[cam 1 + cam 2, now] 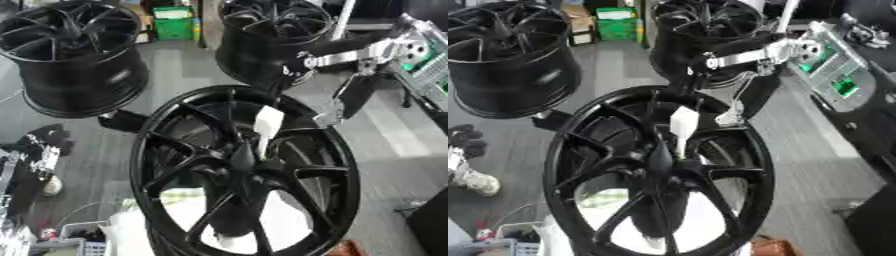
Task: Pull the pin out of the wheel hub.
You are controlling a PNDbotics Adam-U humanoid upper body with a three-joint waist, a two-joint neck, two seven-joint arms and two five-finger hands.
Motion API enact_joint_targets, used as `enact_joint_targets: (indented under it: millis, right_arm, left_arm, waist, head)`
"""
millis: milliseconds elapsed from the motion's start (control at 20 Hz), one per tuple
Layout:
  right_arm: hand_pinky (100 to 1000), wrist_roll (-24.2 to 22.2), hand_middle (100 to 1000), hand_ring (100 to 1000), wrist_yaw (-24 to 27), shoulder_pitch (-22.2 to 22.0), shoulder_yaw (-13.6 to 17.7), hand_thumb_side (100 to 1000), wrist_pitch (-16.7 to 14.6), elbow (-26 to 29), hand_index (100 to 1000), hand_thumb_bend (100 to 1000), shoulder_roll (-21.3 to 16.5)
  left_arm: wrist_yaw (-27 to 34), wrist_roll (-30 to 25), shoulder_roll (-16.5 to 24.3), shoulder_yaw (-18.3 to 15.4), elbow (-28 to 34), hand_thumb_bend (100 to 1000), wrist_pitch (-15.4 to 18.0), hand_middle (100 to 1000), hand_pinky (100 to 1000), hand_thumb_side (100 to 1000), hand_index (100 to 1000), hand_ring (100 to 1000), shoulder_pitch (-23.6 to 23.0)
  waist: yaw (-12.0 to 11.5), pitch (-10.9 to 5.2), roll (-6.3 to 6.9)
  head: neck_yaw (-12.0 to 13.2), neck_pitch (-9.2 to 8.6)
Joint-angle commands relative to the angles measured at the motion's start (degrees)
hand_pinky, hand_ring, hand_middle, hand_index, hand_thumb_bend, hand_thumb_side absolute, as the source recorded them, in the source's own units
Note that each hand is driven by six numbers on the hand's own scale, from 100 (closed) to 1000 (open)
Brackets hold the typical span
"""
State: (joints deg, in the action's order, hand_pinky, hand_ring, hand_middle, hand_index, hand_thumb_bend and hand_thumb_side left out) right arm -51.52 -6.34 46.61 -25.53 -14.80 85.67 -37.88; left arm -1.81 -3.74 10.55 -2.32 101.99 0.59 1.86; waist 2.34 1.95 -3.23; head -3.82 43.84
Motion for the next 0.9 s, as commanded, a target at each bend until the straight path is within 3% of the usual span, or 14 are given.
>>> enact_joint_targets:
  millis: [50,400,900]
  right_arm:
    - [817,-0.45,827,822,-1.96,1.57,0.04,332,-0.98,-1.2,947,291,-0.05]
    - [772,-0.45,829,745,-5.66,2.29,-0.55,386,-2.21,-3.37,947,321,1.52]
    - [783,-0.45,835,738,-10.18,2.65,-1.16,403,-3.98,-6.2,946,330,3.58]
  left_arm:
    - [0.23,-0.48,0.87,0.04,0.93,225,0.12,678,752,599,789,702,0.32]
    - [0.3,-0.64,0.77,0.13,0.94,224,0.1,678,752,599,789,702,0.29]
    - [0.33,-0.65,0.69,0.35,0.98,220,0.04,678,752,601,790,702,0.35]
  waist:
    - [-0.1,-0.48,0.14]
    - [-0.27,-0.45,0.04]
    - [-0.58,-0.4,0.03]
  head:
    - [-0.23,0.28]
    - [-0.31,0.28]
    - [-0.52,0.28]
